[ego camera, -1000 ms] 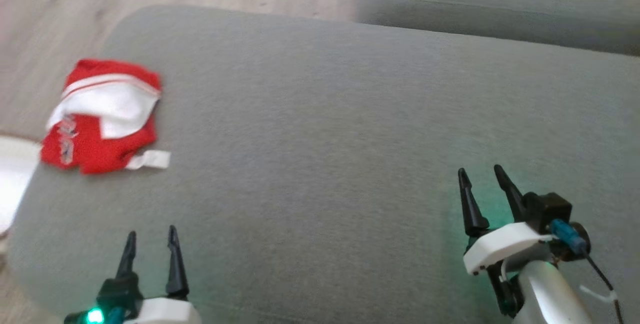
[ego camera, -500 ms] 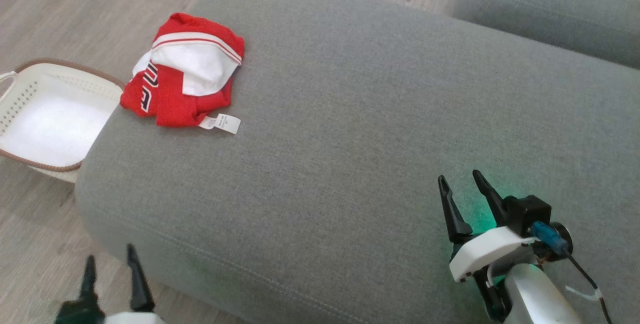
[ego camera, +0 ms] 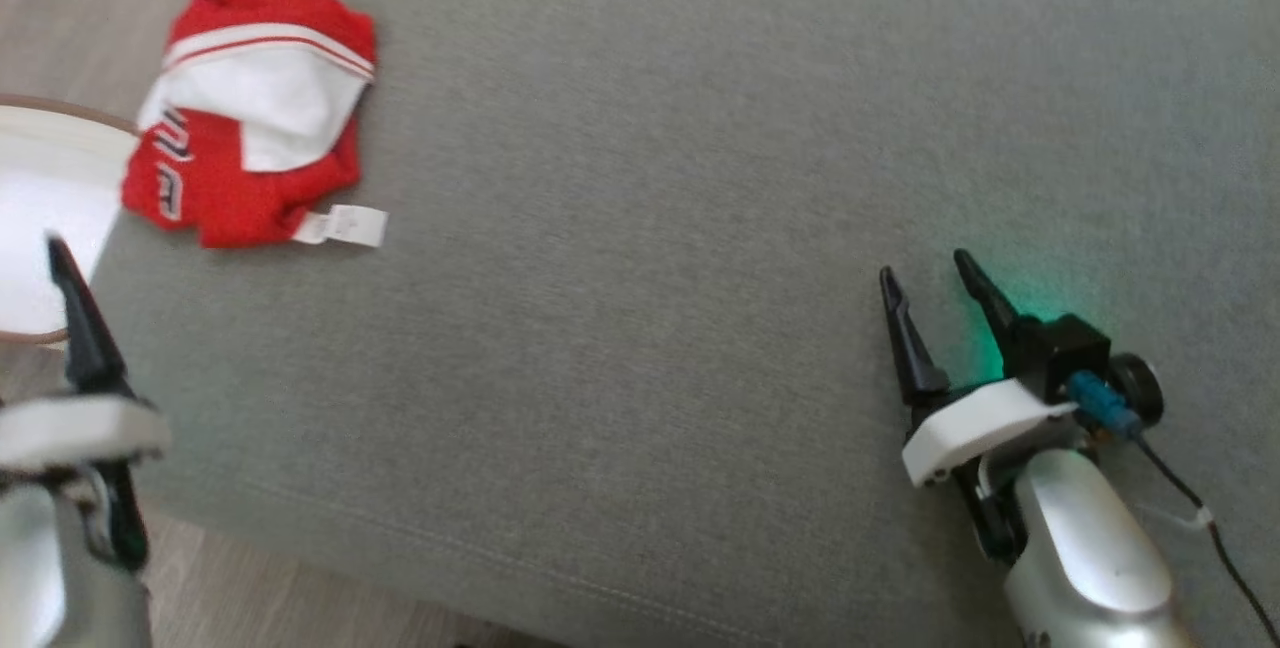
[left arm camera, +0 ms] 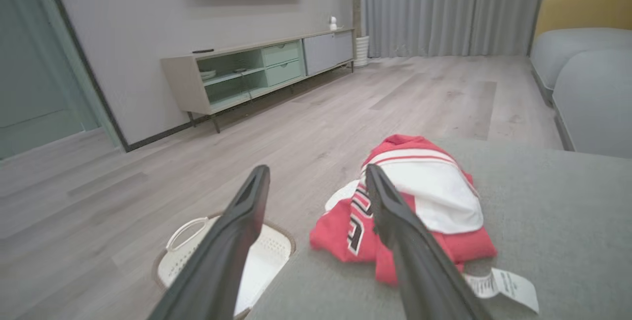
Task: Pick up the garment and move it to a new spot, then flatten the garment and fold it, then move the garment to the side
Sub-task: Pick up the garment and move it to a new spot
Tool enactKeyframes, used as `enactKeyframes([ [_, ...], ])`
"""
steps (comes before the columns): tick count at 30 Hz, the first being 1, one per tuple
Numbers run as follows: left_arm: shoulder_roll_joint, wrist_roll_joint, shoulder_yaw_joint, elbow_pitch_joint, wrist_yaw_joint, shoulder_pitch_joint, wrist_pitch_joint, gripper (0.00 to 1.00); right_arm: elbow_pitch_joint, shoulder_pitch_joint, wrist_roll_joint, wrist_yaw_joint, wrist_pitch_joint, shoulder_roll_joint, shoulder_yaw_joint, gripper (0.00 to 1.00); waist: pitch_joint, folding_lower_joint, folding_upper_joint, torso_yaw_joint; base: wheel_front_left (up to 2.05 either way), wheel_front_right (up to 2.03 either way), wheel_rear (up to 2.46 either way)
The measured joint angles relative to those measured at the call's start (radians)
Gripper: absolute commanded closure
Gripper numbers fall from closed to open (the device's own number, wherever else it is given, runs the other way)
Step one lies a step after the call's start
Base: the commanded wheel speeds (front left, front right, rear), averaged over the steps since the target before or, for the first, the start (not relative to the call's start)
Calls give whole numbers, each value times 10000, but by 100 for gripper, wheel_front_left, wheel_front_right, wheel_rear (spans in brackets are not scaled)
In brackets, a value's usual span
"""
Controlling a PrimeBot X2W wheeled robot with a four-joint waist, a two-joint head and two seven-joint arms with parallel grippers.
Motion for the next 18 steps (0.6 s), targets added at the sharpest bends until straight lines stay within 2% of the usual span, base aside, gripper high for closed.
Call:
enactKeyframes([
  [7,782,-132,-568,1833,-476,-2107,-2,0,-529,-444,-245,0,-42,6,-128,0,901,0,0,-717,0,0,0],
  [18,1269,-1503,-2316,4989,-562,-4226,391,0,-1285,-1017,-451,2,-136,86,-67,0,1996,-2,0,-1556,0,0,0],
])
